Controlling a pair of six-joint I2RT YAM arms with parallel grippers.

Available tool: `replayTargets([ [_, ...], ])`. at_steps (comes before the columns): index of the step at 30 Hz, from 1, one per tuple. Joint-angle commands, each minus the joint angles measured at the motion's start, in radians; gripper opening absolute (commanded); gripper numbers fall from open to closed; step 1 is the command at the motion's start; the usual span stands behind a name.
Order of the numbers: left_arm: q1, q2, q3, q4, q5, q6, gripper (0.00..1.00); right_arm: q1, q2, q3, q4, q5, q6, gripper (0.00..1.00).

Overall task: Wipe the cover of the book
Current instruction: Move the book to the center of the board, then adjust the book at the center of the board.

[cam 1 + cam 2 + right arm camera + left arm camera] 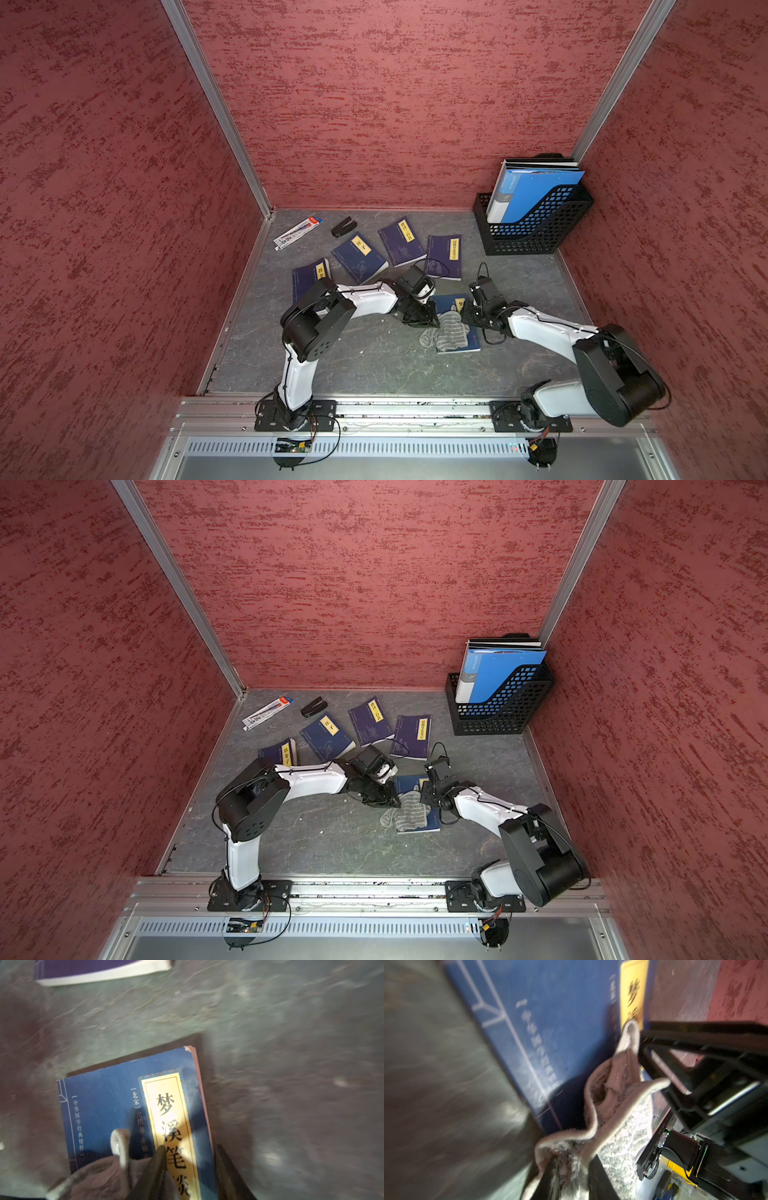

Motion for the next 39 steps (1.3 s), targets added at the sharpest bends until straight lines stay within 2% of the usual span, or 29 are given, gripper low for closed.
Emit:
replayTargets([
  [1,0.046,-0.058,-0.055,0.066,-0.051,-0.007,0.24,0.064,0.086,0.076,0.045,-0.084,0.03,0.38],
  [10,0.177,-0.169,-0.18,0.034,-0.086,0.028,0.25,0.154,0.277,0.283,0.101,-0.121,0.038,0.38],
  [15,0.207,-0.218,-0.231,0.028,-0.096,0.03,0.27,0.161,0.312,0.355,0.073,-0.097,0.018,0.41],
  [17,0.207,-0.241,-0.238,0.012,-0.103,0.035,0.32,0.162,0.304,0.372,0.038,-0.063,-0.006,0.45],
  [19,0.207,-0.268,-0.241,-0.011,-0.112,0.044,0.47,0.161,0.281,0.38,-0.004,-0.026,-0.036,0.49],
  [22,0.205,-0.31,-0.249,-0.038,-0.133,0.047,0.6,0.161,0.238,0.37,-0.054,0.014,-0.074,0.53],
  [24,0.203,-0.335,-0.255,-0.06,-0.144,0.049,0.64,0.161,0.208,0.35,-0.081,0.026,-0.096,0.54],
  [31,0.203,-0.299,-0.272,-0.075,-0.145,0.037,0.66,0.161,0.131,0.216,-0.095,-0.034,-0.117,0.54],
  [39,0.172,-0.24,-0.275,-0.043,-0.162,-0.002,0.66,0.165,0.042,0.075,-0.051,-0.162,-0.109,0.5],
])
